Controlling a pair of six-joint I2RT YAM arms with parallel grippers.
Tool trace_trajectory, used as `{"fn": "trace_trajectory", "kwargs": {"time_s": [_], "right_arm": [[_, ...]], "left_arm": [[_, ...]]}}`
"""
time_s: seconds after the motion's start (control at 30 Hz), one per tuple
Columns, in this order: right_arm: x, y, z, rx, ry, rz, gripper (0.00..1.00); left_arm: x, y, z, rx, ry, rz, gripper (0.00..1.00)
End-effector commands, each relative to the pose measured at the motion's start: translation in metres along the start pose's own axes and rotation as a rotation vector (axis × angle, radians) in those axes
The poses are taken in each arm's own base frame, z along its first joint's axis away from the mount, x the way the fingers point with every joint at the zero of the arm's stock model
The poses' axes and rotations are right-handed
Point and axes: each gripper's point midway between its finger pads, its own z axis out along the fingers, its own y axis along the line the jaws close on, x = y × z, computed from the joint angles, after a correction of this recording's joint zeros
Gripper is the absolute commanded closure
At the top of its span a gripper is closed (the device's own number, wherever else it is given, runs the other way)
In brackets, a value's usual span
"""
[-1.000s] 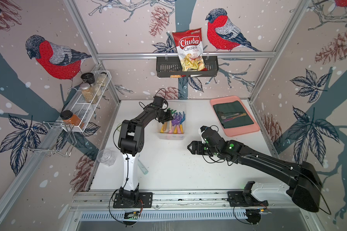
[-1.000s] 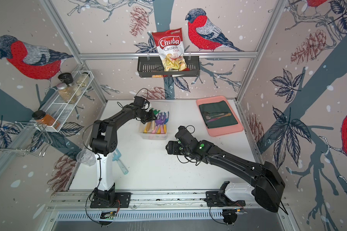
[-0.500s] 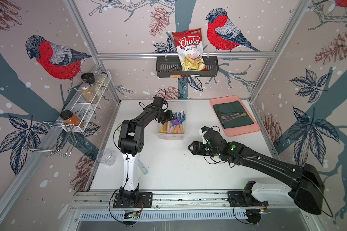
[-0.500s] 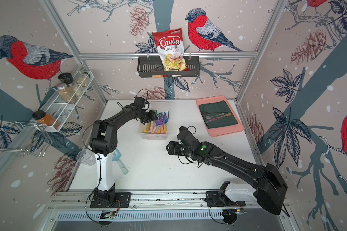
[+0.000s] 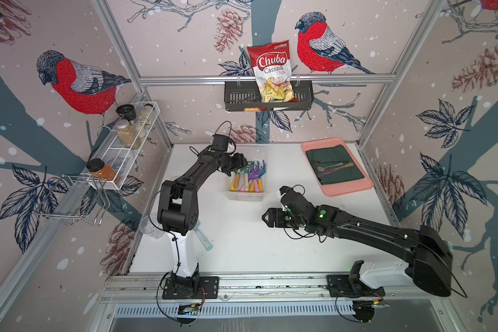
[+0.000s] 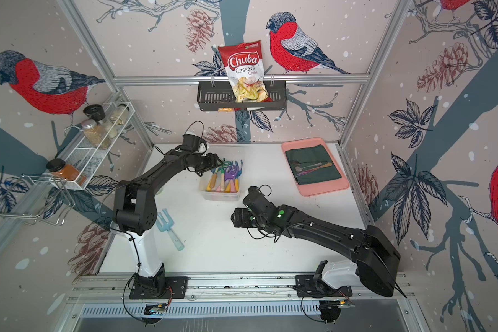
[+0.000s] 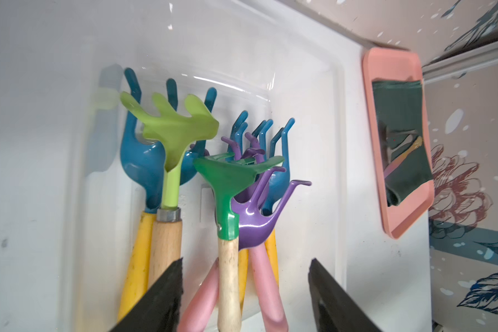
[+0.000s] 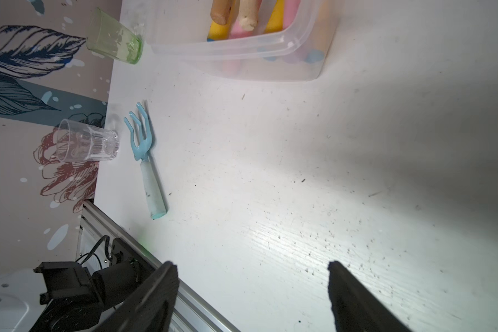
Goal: Put the rake into the storage box
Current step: Place the rake in the storage box, then pick up the rake at the center of the board.
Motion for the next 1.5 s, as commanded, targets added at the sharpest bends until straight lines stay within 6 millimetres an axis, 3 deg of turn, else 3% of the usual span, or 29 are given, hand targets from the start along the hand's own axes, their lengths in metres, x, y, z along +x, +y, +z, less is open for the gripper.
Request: {"fn": "trace_trajectory", "kwargs": {"time_s": [0.0,0.17,0.27,0.43,0.6,0.93,1.23,1.37,1.47], "right_arm": [[0.003,0.025,0.015,-0.007,0.003,-0.037,0.16],[0.027,0.080,0.065,0.008,0.091,-0.185,0.17],[0.038,0.108,0.100,0.063,0.135,-0.297,0.18],[0.061,0.147,0.145,0.105,0.194,-0.450,0.19],[0.082,0.164,0.177,0.109,0.252,-0.525,0.23],[0.100,0.147,0.208,0.174,0.313,-0.559,0.44],[0.104,0.118,0.211,0.274,0.344,-0.563,0.74],[0.095,0.118,0.200,0.282,0.326,-0.556,0.82],[0.077,0.115,0.177,0.291,0.279,-0.525,0.83]], "left_arm": [[-0.015,-0.004,-0.041,0.032,-0.069,0.000,0.29],[-0.020,0.023,-0.105,0.052,-0.100,-0.052,0.27],[-0.012,0.044,-0.128,0.022,-0.099,-0.071,0.26],[0.002,0.065,-0.149,0.021,-0.119,-0.102,0.25],[0.013,0.083,-0.158,0.030,-0.134,-0.136,0.25],[0.024,0.093,-0.161,0.054,-0.145,-0.159,0.24],[0.025,0.092,-0.157,0.082,-0.147,-0.166,0.24],[0.024,0.089,-0.158,0.104,-0.155,-0.171,0.24],[0.025,0.078,-0.156,0.172,-0.161,-0.180,0.25]]}}
